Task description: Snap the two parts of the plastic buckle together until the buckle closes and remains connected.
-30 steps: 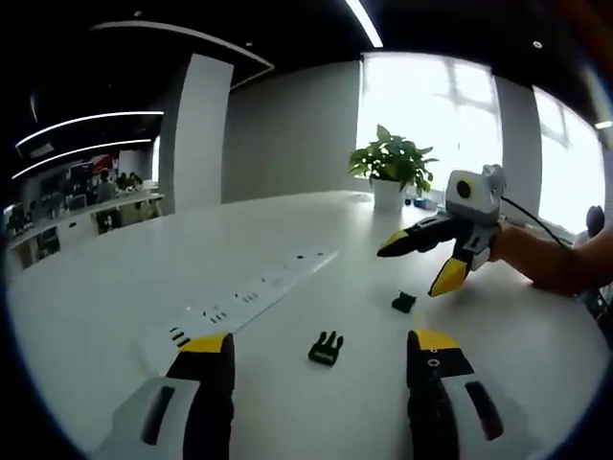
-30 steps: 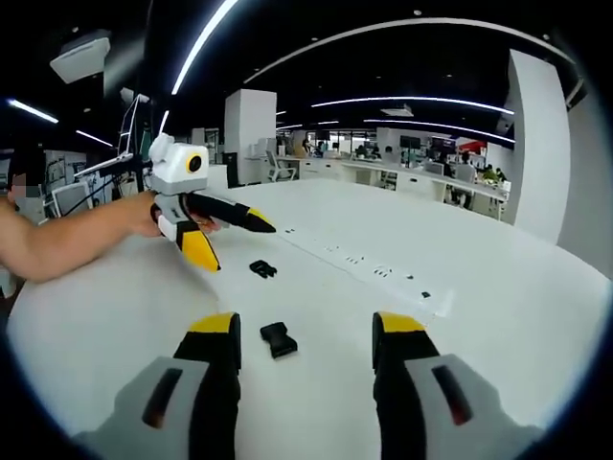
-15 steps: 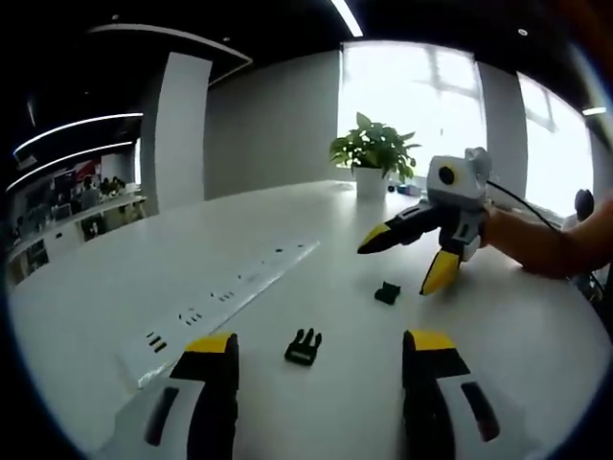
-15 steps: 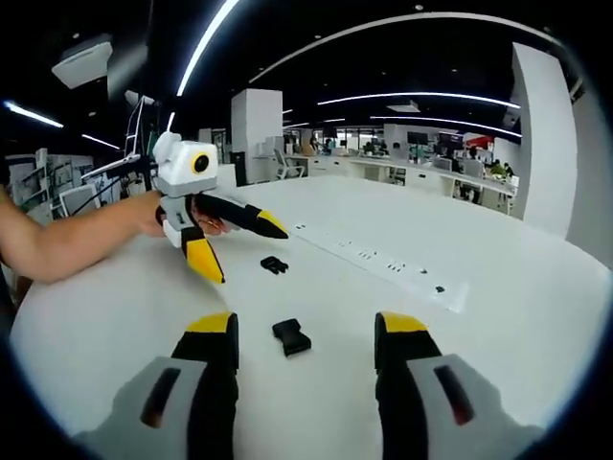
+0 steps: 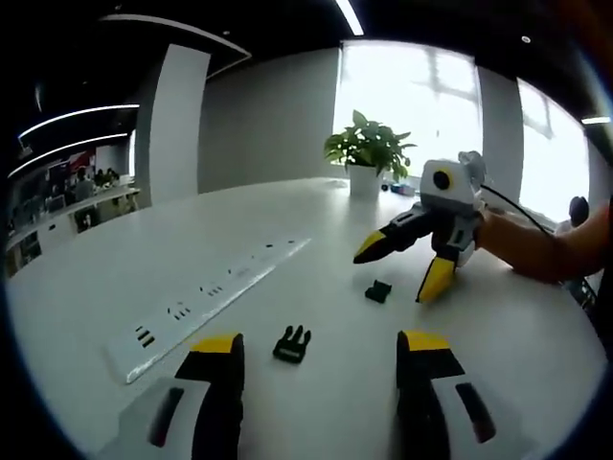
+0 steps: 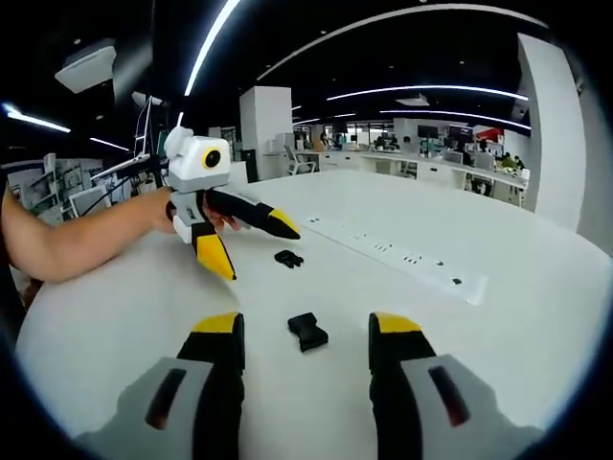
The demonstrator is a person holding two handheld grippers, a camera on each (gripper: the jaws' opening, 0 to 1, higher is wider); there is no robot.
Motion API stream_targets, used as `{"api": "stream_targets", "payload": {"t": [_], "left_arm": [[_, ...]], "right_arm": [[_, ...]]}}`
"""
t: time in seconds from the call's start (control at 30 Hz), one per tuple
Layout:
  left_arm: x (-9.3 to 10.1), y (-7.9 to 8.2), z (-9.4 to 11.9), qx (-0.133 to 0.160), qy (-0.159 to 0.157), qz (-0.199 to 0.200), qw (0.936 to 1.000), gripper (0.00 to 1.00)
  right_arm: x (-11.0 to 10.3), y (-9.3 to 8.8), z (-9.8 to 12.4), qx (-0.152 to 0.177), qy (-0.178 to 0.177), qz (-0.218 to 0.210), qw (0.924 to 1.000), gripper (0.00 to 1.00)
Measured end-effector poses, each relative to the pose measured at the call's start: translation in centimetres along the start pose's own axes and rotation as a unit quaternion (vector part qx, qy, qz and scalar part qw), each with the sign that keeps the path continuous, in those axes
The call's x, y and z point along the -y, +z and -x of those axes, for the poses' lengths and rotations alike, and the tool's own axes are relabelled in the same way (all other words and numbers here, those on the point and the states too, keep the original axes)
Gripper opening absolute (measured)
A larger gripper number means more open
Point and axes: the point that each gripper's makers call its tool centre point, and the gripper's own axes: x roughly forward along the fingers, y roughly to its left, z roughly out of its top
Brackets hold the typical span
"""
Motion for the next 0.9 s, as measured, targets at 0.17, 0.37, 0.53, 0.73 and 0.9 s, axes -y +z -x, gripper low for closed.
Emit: {"api": "stream_targets", "payload": {"t": [0.17, 0.37, 0.53, 0.73, 0.9], "left_arm": [[-0.21, 0.09, 0.08, 0.002, 0.000, 0.004, 1.0000, 0.61], [-0.23, 0.05, -0.17, 0.002, 0.003, 0.009, 1.0000, 0.61], [-0.30, -0.10, -0.15, 0.000, 0.006, 0.013, 0.9999, 0.60], [-0.40, -0.22, -0.30, -0.003, 0.004, 0.011, 0.9999, 0.60], [-0.24, -0.29, -0.33, -0.003, 0.003, 0.009, 1.0000, 0.59]], "right_arm": [[-0.30, -0.45, -0.20, -0.009, 0.004, 0.003, 0.9999, 0.48], [-0.46, -0.51, -0.17, -0.010, 0.007, 0.002, 0.9999, 0.48], [-0.73, -0.70, -0.22, -0.015, 0.008, 0.003, 0.9998, 0.46], [-0.55, -0.70, -0.28, -0.016, 0.007, 0.007, 0.9998, 0.46], [-0.70, -0.56, -0.35, -0.013, 0.009, 0.011, 0.9998, 0.45]]}}
